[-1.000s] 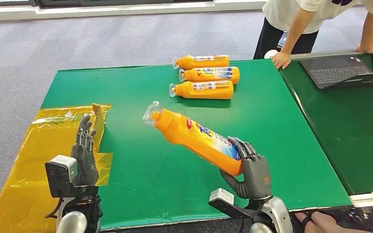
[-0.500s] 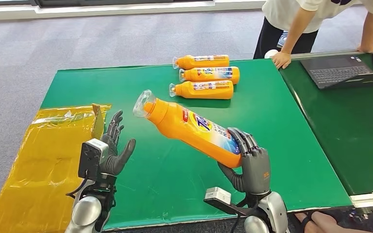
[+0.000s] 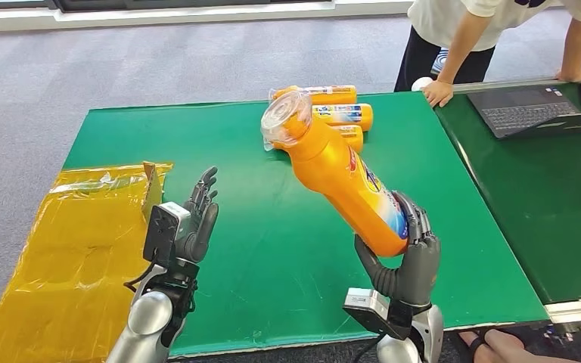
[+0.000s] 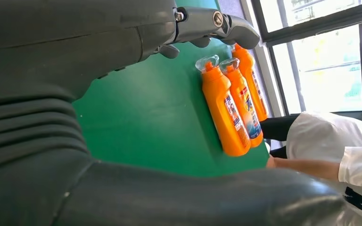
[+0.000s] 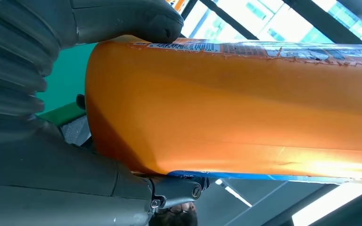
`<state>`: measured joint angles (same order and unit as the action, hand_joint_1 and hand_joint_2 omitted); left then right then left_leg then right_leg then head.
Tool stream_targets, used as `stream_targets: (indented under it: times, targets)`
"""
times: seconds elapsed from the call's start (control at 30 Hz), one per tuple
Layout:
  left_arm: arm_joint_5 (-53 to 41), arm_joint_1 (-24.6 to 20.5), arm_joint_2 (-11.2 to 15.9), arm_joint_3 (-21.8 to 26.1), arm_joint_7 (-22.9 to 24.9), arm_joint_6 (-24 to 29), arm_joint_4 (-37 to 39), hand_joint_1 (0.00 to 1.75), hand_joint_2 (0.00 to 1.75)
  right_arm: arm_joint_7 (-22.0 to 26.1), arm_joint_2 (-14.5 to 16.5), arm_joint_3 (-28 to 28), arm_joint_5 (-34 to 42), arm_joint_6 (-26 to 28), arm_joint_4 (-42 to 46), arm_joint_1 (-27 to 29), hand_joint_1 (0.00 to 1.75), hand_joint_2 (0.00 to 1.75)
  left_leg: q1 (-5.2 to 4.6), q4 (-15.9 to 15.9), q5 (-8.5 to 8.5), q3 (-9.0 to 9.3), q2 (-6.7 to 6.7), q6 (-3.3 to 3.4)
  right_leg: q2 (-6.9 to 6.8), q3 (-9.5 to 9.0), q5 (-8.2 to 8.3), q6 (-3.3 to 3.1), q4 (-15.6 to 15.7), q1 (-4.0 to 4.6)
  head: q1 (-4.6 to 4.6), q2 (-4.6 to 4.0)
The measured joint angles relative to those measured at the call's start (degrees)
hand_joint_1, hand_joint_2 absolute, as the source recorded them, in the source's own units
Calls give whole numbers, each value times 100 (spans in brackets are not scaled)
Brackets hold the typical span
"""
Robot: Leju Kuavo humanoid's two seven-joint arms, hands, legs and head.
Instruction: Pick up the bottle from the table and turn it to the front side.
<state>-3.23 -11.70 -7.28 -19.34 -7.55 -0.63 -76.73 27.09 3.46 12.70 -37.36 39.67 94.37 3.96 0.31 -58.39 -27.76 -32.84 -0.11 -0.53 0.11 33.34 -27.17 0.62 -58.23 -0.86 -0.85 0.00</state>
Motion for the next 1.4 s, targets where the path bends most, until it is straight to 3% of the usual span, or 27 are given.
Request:
stream_targets:
  times: [0.4, 0.8, 1.17, 1.4]
  targets:
    - [40, -66, 0, -62, -50, -60, 109, 0, 0, 8, 95, -57, 33, -2, -79, 1, 175, 175, 0, 0, 0, -1, 0, 0, -1, 0, 0, 0, 0, -1, 0, 0]
    - [683, -479, 142, -408, 314, -899, -381, 0, 0, -44, 98, -191, 50, -205, -222, 1, 175, 175, 0, 0, 0, -2, -2, 0, -4, 0, 0, 0, 0, 0, 0, 0]
    - [788, -1176, 174, -958, 510, -739, -354, 0, 0, -164, 98, -213, 130, -365, -643, -159, 175, 175, 0, -1, 1, -2, -2, 0, -2, -1, 1, 0, -1, 0, 0, 0]
    - [810, -1318, 174, -1104, 520, -681, -285, 0, 0, -193, 98, -212, 123, -366, -797, -219, 175, 175, 0, 0, 1, -2, -1, 0, -2, 1, 1, 0, -2, 0, 0, 0]
